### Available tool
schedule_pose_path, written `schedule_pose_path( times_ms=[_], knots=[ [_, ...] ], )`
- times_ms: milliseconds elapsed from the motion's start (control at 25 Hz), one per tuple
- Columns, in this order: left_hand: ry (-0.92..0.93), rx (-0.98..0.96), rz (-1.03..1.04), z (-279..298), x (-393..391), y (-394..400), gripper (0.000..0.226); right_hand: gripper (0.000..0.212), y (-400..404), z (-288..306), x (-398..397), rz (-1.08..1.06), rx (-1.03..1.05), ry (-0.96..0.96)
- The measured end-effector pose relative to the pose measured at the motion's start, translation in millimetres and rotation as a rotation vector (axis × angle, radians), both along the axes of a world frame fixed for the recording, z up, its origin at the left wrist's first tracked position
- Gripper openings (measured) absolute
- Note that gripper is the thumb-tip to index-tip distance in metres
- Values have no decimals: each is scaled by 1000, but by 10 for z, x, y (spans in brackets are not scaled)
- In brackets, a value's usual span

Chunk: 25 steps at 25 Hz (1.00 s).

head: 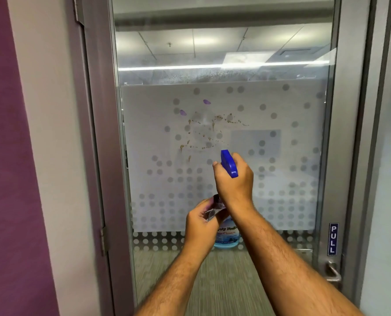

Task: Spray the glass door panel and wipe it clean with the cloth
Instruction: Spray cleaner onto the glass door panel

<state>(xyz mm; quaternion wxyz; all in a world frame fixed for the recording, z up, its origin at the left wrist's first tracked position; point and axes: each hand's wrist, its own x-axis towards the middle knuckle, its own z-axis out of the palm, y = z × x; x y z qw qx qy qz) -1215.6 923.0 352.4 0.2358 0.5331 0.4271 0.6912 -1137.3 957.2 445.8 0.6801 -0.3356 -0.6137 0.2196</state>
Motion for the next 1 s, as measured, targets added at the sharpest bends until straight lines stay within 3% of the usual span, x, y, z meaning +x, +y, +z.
schedule_pose_path(
  times_ms=[200, 400, 840, 1000],
  knots=[
    [38, -36, -47, 12, -43, -125, 43, 22, -147, -100, 2, 20, 8, 94],
    [3, -53, -39, -121, -69, -226, 46, 20, -300, -197, 63, 69, -76, 68],
    [-115, -236, -213, -661, 464, -571, 41, 28, -1032, -979, 870, -177, -339, -274],
    [-94, -301, -300, -880, 904, -960, 38, 26, -1434, -1283, 1384, -250, -392, -284]
  ],
)
